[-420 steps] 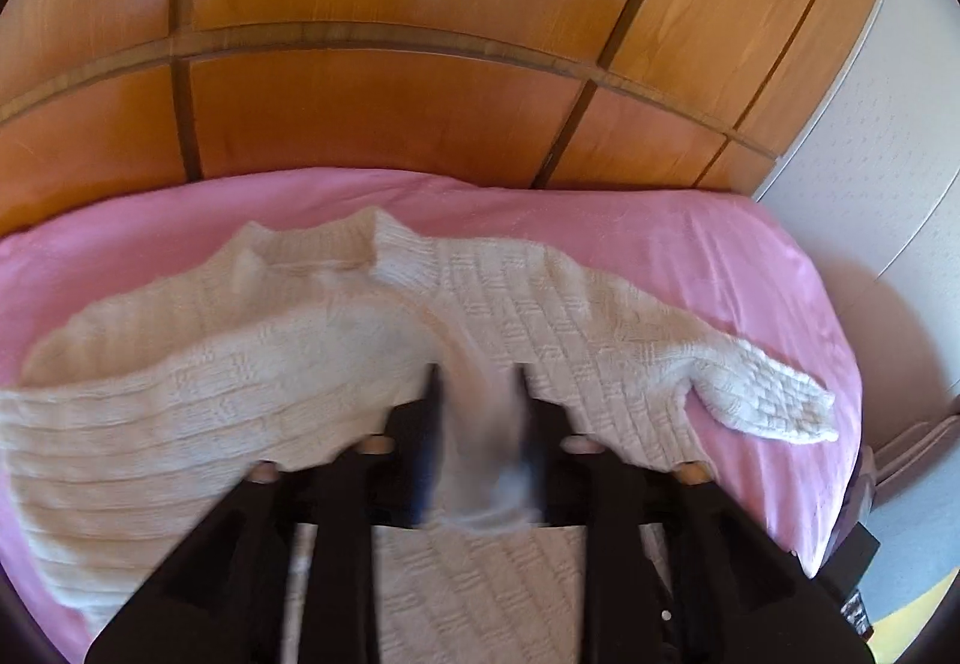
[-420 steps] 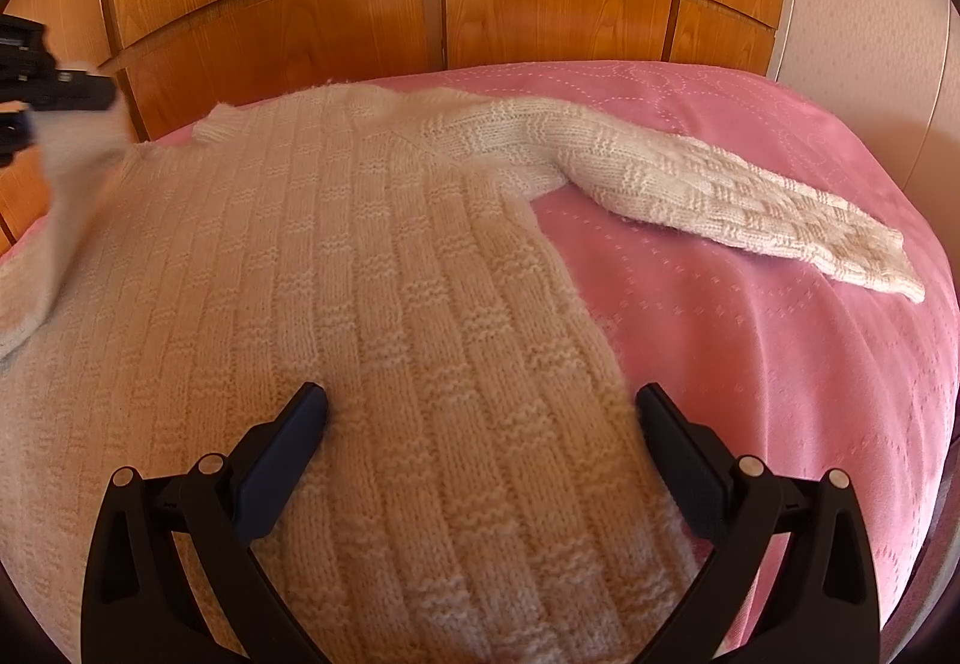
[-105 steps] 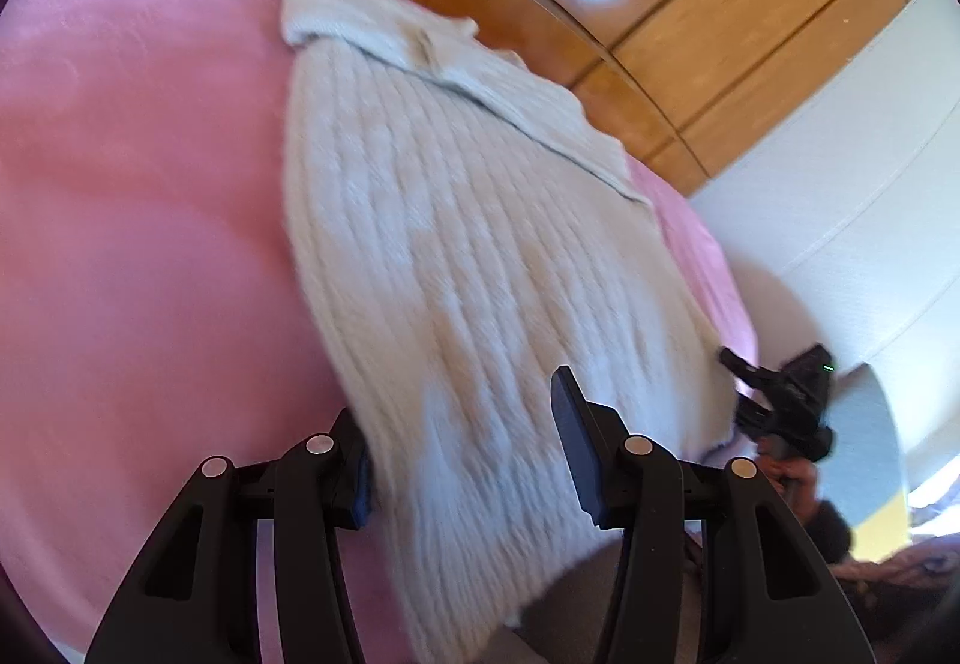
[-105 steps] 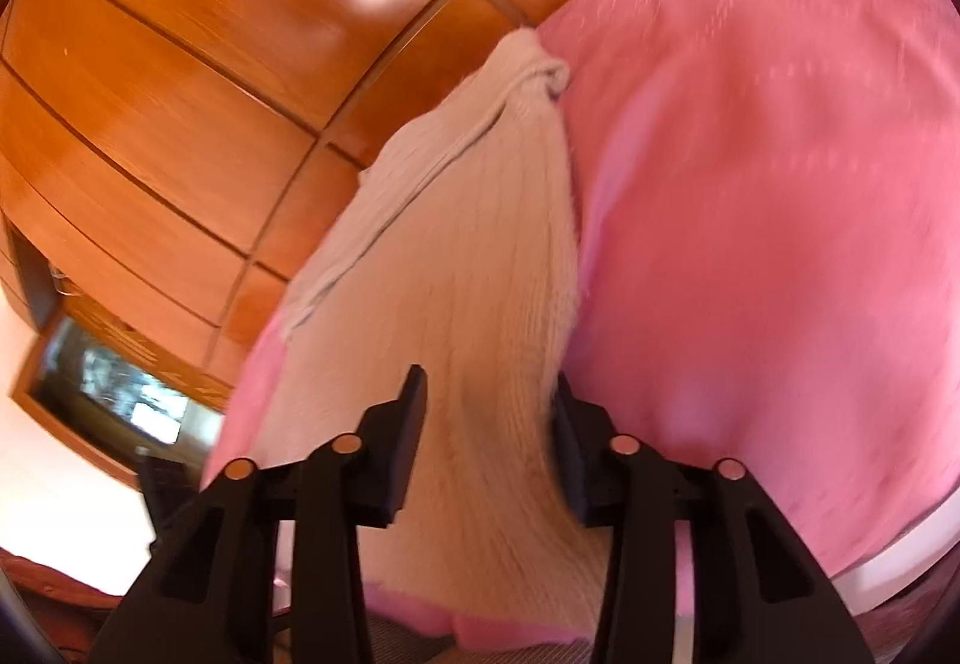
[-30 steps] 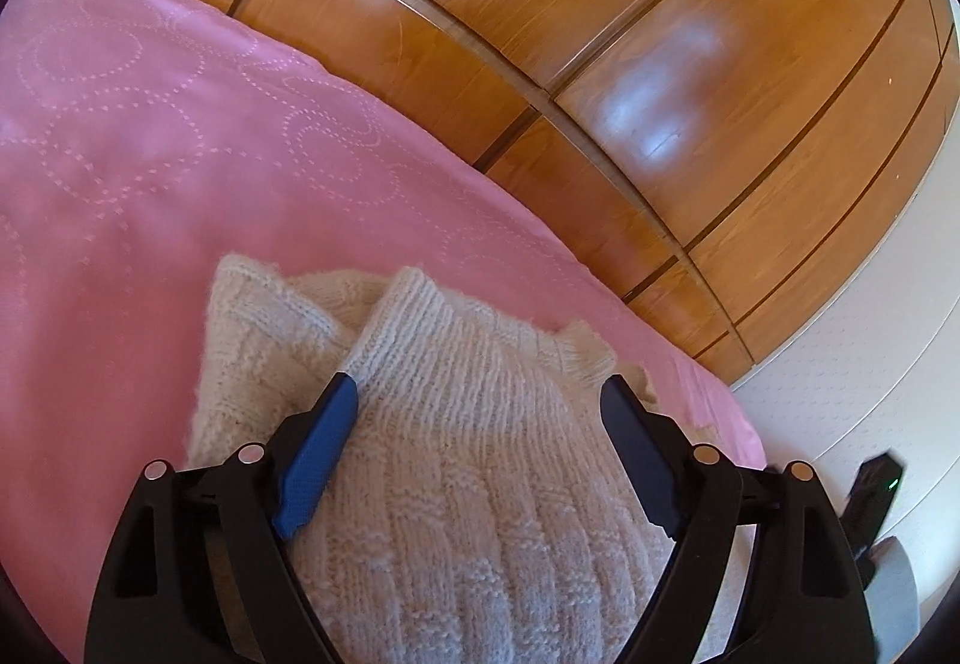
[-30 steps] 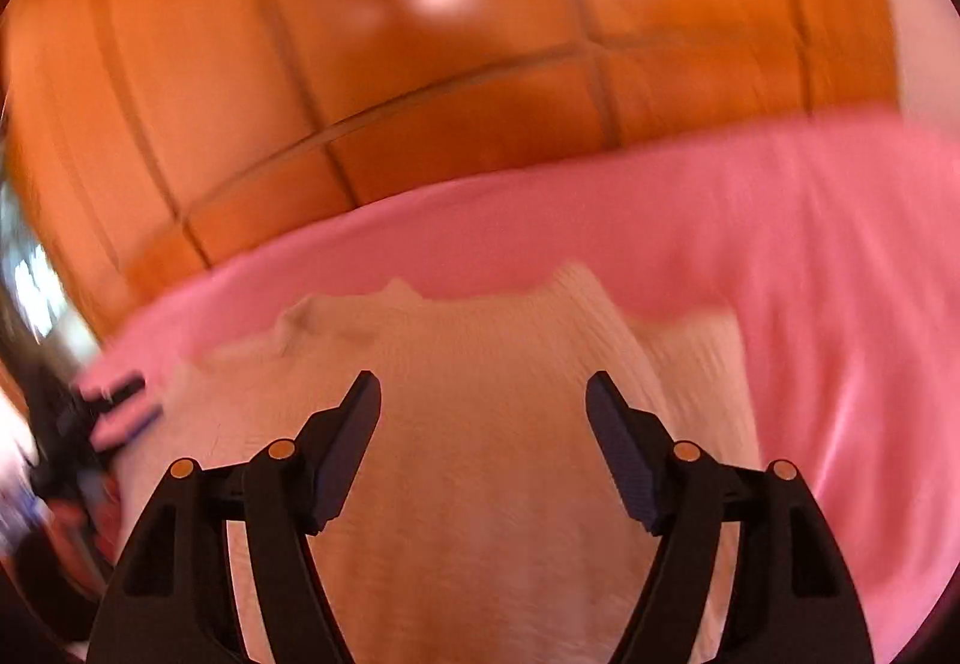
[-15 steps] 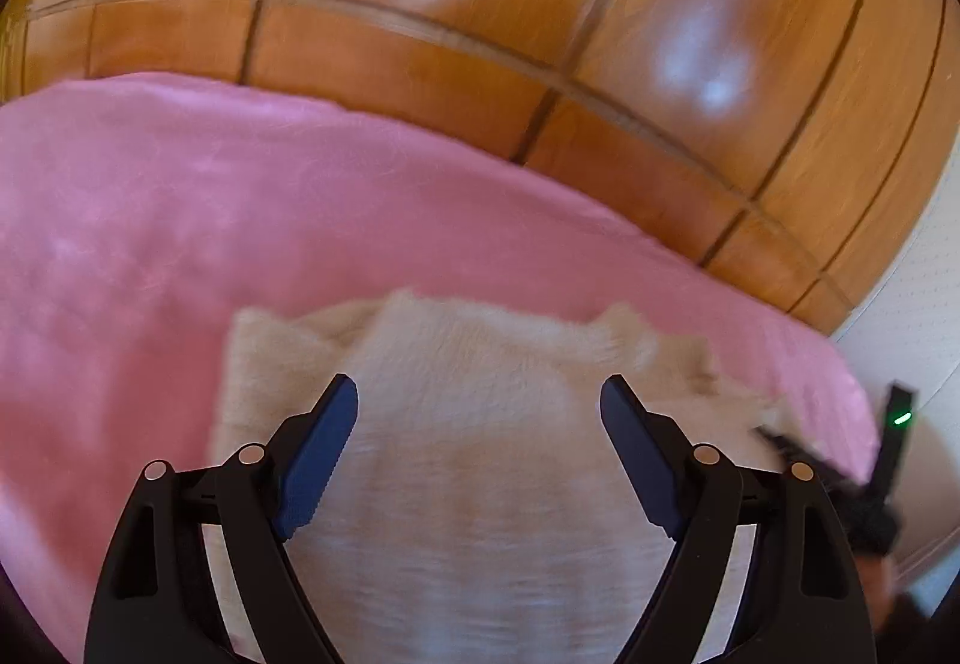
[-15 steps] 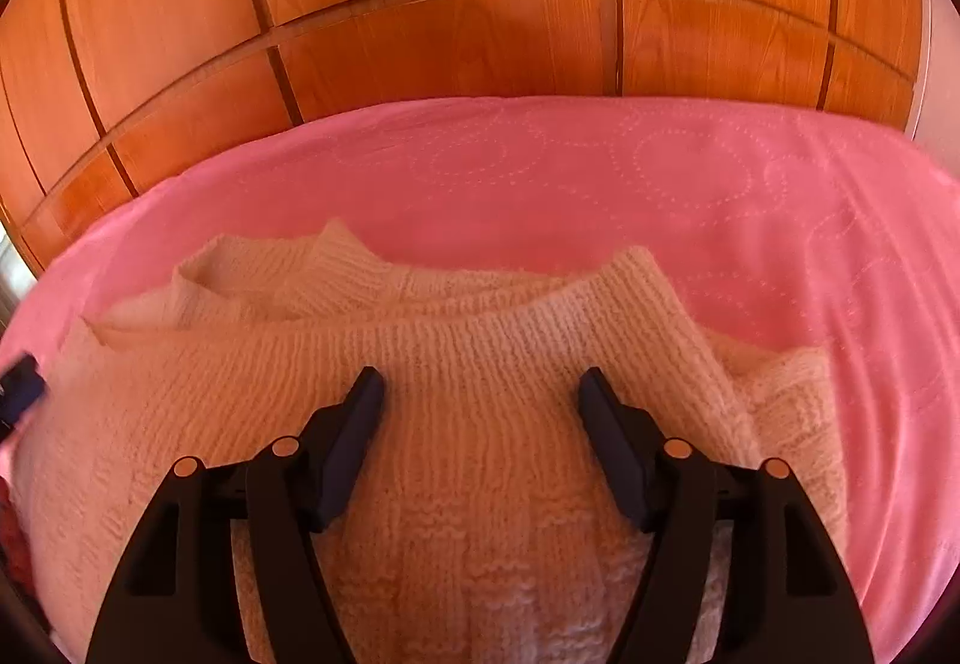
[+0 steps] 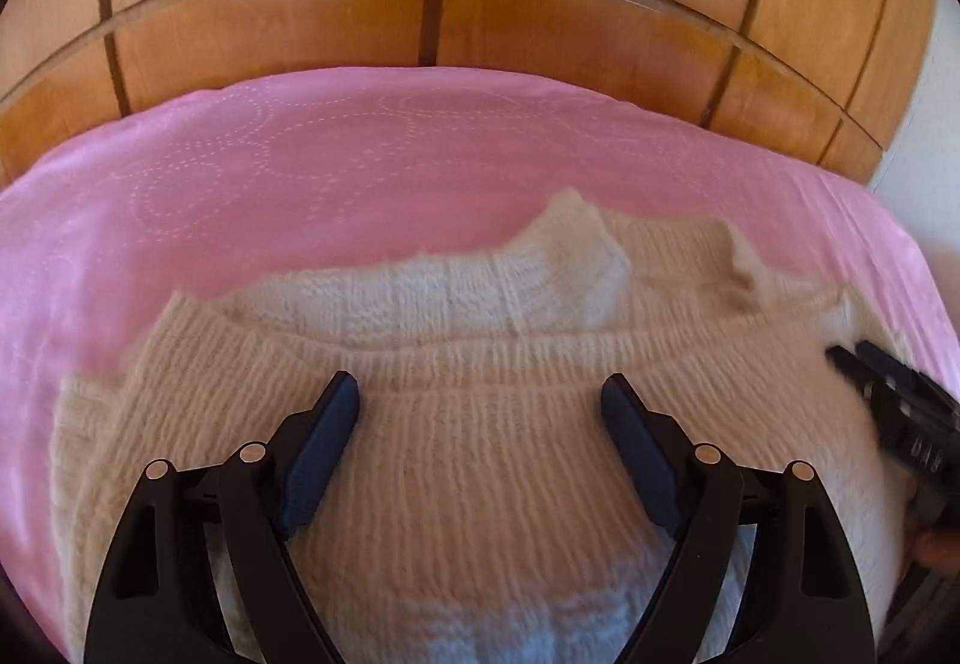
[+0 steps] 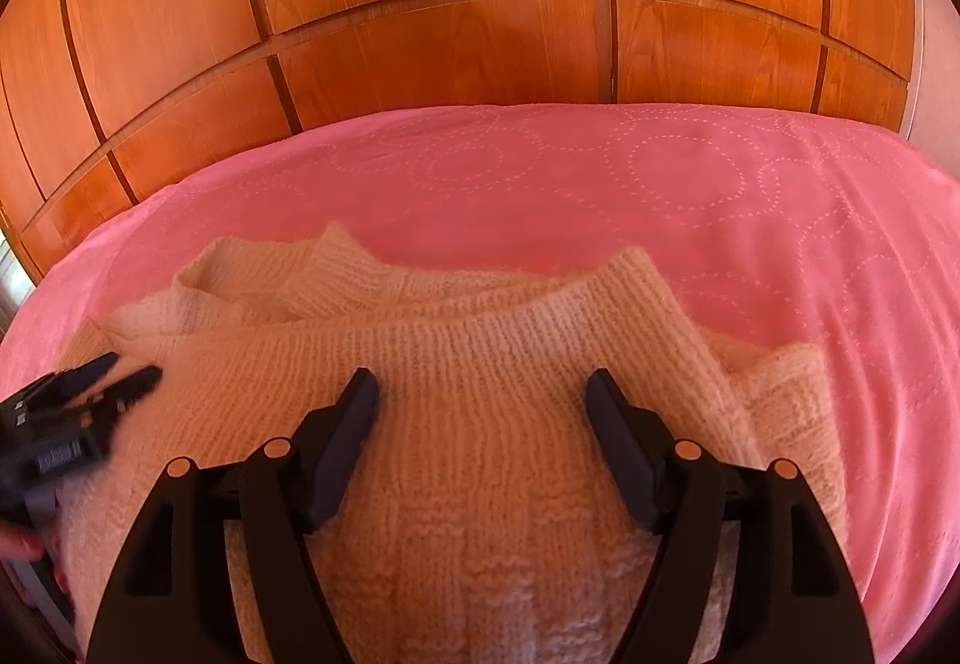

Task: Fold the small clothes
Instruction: 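Lay the hem over the collar and open both grippers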

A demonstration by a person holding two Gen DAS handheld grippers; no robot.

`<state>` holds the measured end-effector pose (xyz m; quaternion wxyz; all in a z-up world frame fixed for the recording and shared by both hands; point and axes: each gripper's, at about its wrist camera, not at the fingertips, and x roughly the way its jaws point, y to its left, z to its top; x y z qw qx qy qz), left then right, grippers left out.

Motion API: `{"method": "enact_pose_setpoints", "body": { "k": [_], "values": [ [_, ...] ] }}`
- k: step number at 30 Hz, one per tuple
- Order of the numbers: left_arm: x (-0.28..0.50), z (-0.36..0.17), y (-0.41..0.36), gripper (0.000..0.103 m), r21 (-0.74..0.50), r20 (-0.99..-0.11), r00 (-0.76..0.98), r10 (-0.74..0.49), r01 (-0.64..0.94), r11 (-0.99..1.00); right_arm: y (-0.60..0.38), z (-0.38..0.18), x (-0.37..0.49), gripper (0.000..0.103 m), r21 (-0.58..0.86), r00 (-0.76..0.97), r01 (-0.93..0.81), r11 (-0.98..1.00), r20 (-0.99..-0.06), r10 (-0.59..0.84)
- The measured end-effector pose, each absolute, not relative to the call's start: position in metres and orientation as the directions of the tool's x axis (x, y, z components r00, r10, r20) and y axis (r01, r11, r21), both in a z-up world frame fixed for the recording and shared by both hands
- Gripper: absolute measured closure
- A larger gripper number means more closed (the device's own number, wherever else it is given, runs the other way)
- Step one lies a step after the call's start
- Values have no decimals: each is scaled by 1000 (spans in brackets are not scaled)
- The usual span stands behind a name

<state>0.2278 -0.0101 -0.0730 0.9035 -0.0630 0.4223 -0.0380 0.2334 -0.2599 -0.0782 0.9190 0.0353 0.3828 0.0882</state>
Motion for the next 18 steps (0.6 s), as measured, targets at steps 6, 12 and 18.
{"method": "enact_pose_setpoints", "body": {
  "k": [6,12,18],
  "values": [
    [206,-64,6,20,-240,-707,680,-196,29,970,-262,-79,233,31,148,695,-135,980,-690,200],
    [161,-55,43,16,-222,-662,744,-83,-89,971,-271,-76,223,21,199,721,-144,969,-650,241],
    [134,-52,67,13,-107,-653,753,80,-196,975,-285,-62,199,14,212,789,-31,977,-595,154]
  ]
}}
